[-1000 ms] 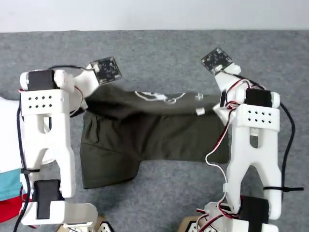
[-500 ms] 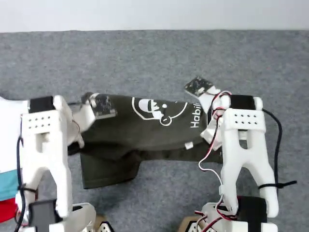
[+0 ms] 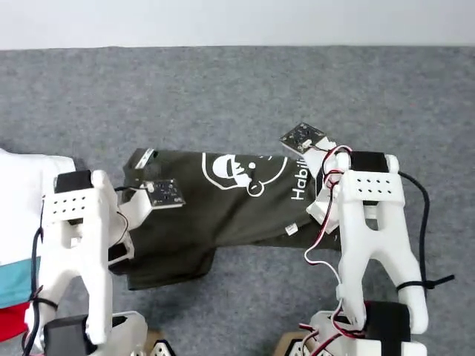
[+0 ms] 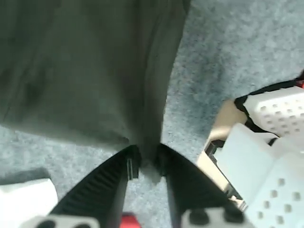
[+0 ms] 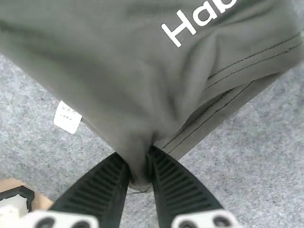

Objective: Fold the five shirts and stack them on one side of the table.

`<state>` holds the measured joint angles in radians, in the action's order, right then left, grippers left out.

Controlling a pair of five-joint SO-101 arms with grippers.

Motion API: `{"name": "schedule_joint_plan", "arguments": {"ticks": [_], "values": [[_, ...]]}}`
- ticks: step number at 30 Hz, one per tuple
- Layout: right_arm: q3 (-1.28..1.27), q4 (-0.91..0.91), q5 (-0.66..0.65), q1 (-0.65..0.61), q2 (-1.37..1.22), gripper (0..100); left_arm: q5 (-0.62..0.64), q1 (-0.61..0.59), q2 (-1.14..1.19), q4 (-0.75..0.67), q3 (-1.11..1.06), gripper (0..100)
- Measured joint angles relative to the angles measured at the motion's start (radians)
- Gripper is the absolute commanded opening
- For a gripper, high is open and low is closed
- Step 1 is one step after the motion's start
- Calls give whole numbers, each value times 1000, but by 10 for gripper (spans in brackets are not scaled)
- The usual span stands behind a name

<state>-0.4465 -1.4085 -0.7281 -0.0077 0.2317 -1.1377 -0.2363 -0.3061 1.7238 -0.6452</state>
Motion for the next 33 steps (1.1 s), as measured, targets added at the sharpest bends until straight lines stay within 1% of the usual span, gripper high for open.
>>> {"name": "schedule_joint_plan", "arguments": {"ticks": [4, 6, 11, 18, 22, 27, 28, 30, 33], "values": [[0, -11, 0, -2, 0, 202, 66, -2, -3, 0, -2, 119], [0, -18, 0, -2, 0, 217, 80, -2, -3, 0, -2, 119], [29, -72, 0, 0, 0, 216, 107, -2, -3, 0, 48, 119], [290, -181, 0, 2, 0, 216, 190, -9, -3, 0, 219, 119], [413, -189, 0, 2, 0, 216, 210, -9, -3, 0, 281, 119], [431, -176, 0, 2, -15, 215, 236, -9, -3, 0, 287, 115], [430, -164, 0, 2, -32, 214, 256, -9, -3, -3, 287, 115], [410, -120, 15, 2, -78, 182, 322, -9, -3, -61, 287, 115], [407, -25, 107, -2, -173, 92, 466, 0, -3, -190, 287, 115]]}}
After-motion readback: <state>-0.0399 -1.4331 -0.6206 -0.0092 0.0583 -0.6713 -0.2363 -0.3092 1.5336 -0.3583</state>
